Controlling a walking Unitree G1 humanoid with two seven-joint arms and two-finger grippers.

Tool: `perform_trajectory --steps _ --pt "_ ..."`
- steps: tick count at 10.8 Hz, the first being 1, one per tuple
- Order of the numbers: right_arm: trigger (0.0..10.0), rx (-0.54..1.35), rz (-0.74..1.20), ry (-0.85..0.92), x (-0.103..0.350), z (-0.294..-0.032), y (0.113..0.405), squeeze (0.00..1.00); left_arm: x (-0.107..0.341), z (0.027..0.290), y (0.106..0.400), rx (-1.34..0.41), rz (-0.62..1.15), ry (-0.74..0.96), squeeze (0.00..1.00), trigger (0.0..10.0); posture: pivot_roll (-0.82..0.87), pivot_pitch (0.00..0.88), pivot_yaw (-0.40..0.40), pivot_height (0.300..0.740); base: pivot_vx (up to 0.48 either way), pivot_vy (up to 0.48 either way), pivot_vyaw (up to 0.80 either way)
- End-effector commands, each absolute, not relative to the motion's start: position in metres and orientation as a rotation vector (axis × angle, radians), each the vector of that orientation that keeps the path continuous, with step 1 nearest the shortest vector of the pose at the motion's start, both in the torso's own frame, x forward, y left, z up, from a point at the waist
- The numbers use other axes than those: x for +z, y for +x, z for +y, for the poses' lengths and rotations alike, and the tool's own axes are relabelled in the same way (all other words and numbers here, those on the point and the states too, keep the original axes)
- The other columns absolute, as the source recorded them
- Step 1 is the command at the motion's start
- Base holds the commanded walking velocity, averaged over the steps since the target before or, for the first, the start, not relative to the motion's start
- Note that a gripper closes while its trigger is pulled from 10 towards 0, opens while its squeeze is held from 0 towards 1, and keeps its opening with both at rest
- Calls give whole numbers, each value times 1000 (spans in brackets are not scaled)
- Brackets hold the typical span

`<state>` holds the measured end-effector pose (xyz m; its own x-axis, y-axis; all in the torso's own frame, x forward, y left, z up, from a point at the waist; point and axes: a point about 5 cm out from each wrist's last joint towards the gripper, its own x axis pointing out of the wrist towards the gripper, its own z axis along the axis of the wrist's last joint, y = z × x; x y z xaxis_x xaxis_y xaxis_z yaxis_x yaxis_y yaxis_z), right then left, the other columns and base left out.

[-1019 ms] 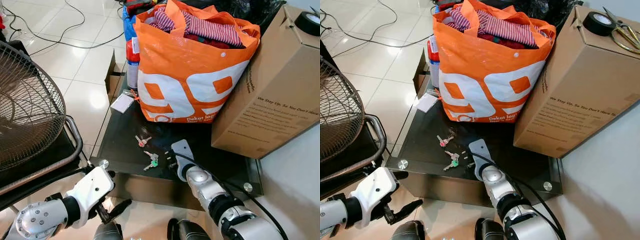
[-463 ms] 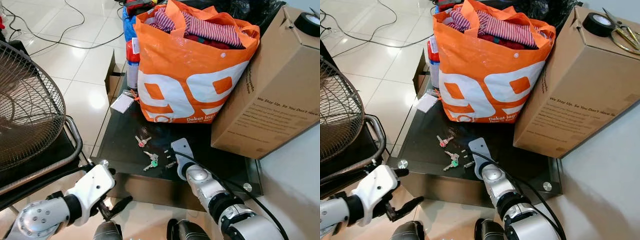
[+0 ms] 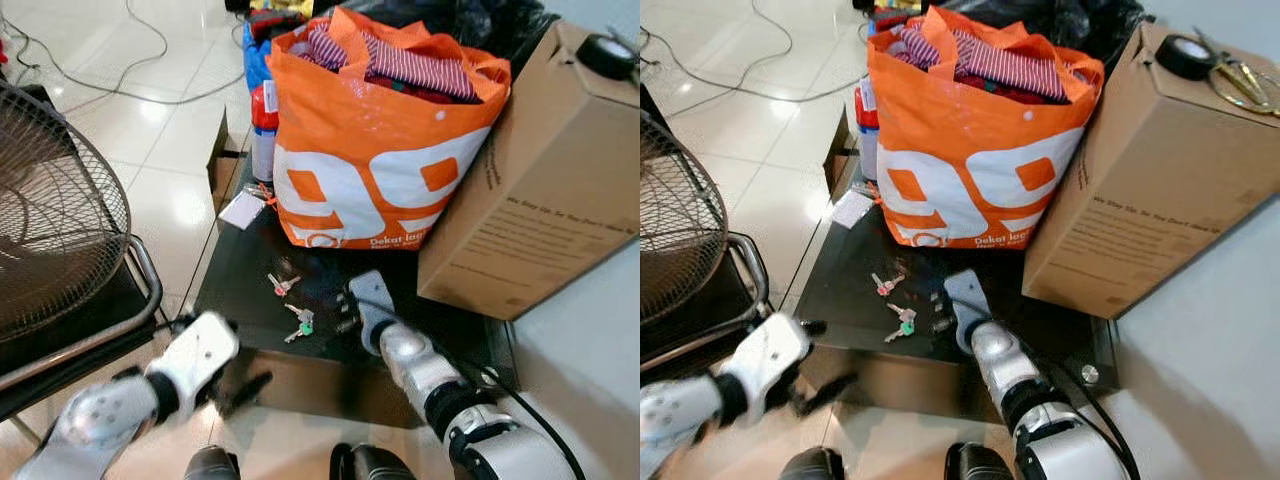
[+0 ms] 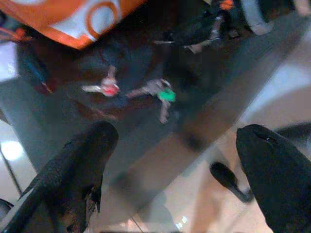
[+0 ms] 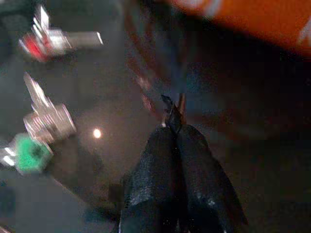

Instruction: Hang keys on a hook

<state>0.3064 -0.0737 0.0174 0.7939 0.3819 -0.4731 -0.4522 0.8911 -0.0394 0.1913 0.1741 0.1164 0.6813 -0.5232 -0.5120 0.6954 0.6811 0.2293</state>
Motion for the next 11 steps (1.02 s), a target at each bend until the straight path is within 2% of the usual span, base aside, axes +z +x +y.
perform_trajectory --steps 1,2,4,7,8,10,11 --pt "0 463 437 -144 27 -79 313 0 118 172 195 -689 399 432 0 10000 43 17 -122 740 0 0 0" --pt "0 511 364 -168 44 -82 318 0 125 174 205 -588 340 409 0 10000 48 0 -120 740 0 0 0" --pt "0 556 231 -236 80 -99 319 0 131 175 214 -511 279 412 0 10000 57 0 -120 740 0 0 0" --pt "0 434 70 -107 126 -118 306 0 143 172 230 -368 210 338 0 10000 74 0 -111 740 0 0 0" --pt "0 382 84 -54 129 -125 300 0 145 170 238 -322 194 298 0 10000 82 0 -111 740 0 0 0" --pt "0 230 159 44 123 -141 275 0 146 165 247 -276 149 327 0 10000 88 0 -118 740 0 0 0" --pt "667 113 223 83 109 -151 265 0 139 170 251 -247 164 326 0 10000 80 0 -113 740 0 0 0"
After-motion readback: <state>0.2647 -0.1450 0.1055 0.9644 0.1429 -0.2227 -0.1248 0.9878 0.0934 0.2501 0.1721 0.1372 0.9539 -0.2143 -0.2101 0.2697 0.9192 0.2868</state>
